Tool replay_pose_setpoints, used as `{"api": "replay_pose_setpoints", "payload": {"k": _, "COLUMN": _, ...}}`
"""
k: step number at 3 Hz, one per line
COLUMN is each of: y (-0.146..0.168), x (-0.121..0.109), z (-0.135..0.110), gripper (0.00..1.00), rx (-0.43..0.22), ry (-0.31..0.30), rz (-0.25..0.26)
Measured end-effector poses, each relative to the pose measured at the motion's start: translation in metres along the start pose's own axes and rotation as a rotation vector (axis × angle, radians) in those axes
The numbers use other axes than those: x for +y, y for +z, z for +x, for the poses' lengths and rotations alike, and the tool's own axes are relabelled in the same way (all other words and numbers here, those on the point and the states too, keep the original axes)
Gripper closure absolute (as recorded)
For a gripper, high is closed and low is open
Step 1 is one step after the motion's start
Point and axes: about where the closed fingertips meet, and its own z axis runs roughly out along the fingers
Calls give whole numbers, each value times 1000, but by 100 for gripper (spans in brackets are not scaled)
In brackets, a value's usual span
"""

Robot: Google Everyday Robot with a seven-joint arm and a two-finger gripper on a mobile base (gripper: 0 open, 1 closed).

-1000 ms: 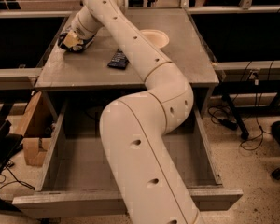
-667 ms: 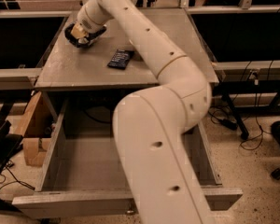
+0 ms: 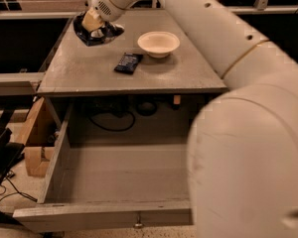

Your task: Place blue chip bag into top drawer

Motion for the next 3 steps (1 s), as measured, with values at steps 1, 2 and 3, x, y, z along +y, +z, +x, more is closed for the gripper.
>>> {"api": "replay_pose_setpoints", "payload": {"k": 1, "y": -52, "x": 47, "z": 18, "gripper": 100, "rx": 23, "ry": 47, "rz": -38}}
{"api": "replay_pose_setpoints", "payload": {"k": 2, "y": -109, "x": 116, "z": 39, "gripper": 100, "rx": -4, "ry": 102, "rz": -60}}
{"api": "replay_pose_setpoints", "payload": {"k": 3, "y": -125, "x": 162, "z": 67, "gripper": 100, "rx": -36, "ry": 153, "rz": -62}}
